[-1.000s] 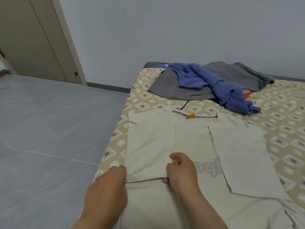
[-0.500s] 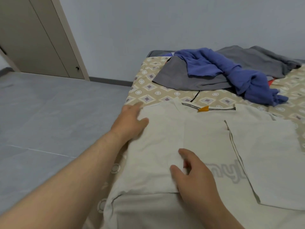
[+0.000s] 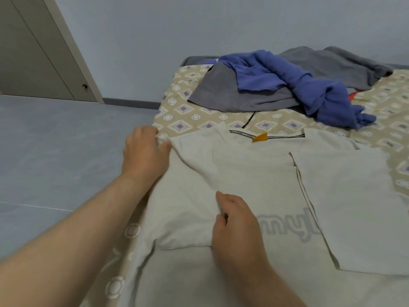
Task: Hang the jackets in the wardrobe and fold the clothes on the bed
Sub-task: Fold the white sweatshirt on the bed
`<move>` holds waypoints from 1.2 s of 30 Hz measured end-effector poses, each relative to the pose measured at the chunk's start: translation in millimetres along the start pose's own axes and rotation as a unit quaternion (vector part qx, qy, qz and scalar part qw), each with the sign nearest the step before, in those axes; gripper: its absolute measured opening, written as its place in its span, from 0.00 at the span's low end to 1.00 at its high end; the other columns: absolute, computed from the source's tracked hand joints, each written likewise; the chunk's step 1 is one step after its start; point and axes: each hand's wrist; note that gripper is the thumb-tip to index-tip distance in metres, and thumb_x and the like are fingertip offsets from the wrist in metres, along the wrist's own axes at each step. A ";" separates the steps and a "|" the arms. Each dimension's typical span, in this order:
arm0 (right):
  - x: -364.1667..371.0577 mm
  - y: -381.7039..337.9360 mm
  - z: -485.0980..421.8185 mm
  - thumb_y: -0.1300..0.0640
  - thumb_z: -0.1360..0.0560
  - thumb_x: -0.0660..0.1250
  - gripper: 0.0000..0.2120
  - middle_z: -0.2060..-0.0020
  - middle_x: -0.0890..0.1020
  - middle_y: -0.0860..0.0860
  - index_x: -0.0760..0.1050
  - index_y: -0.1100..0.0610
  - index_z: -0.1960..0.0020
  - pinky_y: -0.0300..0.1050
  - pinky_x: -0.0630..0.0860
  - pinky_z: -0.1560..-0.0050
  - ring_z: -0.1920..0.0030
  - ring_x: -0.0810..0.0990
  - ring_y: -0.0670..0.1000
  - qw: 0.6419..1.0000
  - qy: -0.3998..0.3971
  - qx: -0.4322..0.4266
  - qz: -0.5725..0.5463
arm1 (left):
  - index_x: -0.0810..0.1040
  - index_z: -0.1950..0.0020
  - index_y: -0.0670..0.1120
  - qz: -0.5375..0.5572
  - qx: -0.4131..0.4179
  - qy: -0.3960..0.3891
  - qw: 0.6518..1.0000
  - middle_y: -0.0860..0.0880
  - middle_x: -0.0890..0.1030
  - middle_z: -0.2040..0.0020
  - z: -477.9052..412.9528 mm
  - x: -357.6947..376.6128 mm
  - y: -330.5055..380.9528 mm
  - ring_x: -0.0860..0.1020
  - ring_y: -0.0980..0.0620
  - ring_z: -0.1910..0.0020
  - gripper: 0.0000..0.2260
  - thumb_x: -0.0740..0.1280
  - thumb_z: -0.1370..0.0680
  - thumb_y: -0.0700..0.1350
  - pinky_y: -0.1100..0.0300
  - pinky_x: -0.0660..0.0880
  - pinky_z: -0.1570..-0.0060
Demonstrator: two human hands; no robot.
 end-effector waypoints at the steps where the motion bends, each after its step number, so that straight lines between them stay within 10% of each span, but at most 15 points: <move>1: -1.9 -0.4 1.5 0.67 0.22 0.57 0.26 0.31 0.71 0.46 0.67 0.56 0.25 0.13 0.51 0.47 0.35 0.69 0.41 1.000 0.001 0.010 -0.002 | 0.74 0.37 0.42 -0.007 0.043 0.019 0.999 0.40 0.72 0.33 16.6 -3.2 8.1 0.68 0.38 0.34 0.16 0.64 0.21 0.50 0.46 0.65 0.36; 7: -9.0 -4.8 14.1 0.59 0.24 0.58 0.23 0.34 0.67 0.45 0.67 0.54 0.29 0.26 0.63 0.49 0.37 0.70 0.45 0.997 0.001 0.041 0.066 | 0.44 0.19 0.51 -0.168 0.173 -0.229 0.943 0.49 0.41 0.19 97.2 14.5 27.0 0.40 0.49 0.20 0.37 0.44 0.24 0.67 0.49 0.36 0.23; 15: -16.8 11.9 17.8 0.58 0.30 0.65 0.22 0.34 0.77 0.59 0.79 0.58 0.36 0.62 0.71 0.37 0.35 0.75 0.62 0.973 0.110 0.052 0.198 | 0.51 0.20 0.60 -0.111 0.210 -0.261 0.936 0.53 0.46 0.19 41.8 40.0 56.2 0.41 0.52 0.20 0.30 0.47 0.22 0.62 0.48 0.37 0.24; 20: -11.8 20.9 15.8 0.56 0.34 0.65 0.23 0.38 0.80 0.59 0.82 0.58 0.40 0.61 0.75 0.42 0.40 0.78 0.62 0.971 0.141 0.031 0.190 | 0.77 0.38 0.52 -0.091 0.189 -0.130 0.969 0.45 0.77 0.38 -8.0 49.7 70.5 0.72 0.41 0.35 0.13 0.58 0.20 0.46 0.49 0.64 0.35; 30: -6.4 29.0 12.0 0.41 0.27 0.59 0.22 0.36 0.79 0.54 0.81 0.49 0.39 0.58 0.74 0.39 0.38 0.77 0.58 0.971 0.120 -0.033 0.204 | 0.80 0.56 0.42 -0.071 0.234 0.045 0.969 0.43 0.75 0.59 -9.5 65.7 74.1 0.72 0.40 0.58 0.06 0.64 0.23 0.35 0.51 0.64 0.55; 36: -3.2 38.3 12.2 0.43 0.27 0.62 0.20 0.35 0.79 0.52 0.80 0.48 0.40 0.56 0.72 0.38 0.38 0.76 0.56 0.970 0.126 -0.053 0.201 | 0.77 0.37 0.39 -0.001 0.133 0.064 0.989 0.38 0.77 0.40 33.1 43.1 64.9 0.73 0.37 0.39 0.14 0.63 0.21 0.36 0.45 0.67 0.37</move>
Point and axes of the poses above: each hand's wrist, its own z-axis away from the middle knuckle, its own x-axis out of the palm, y = z × x
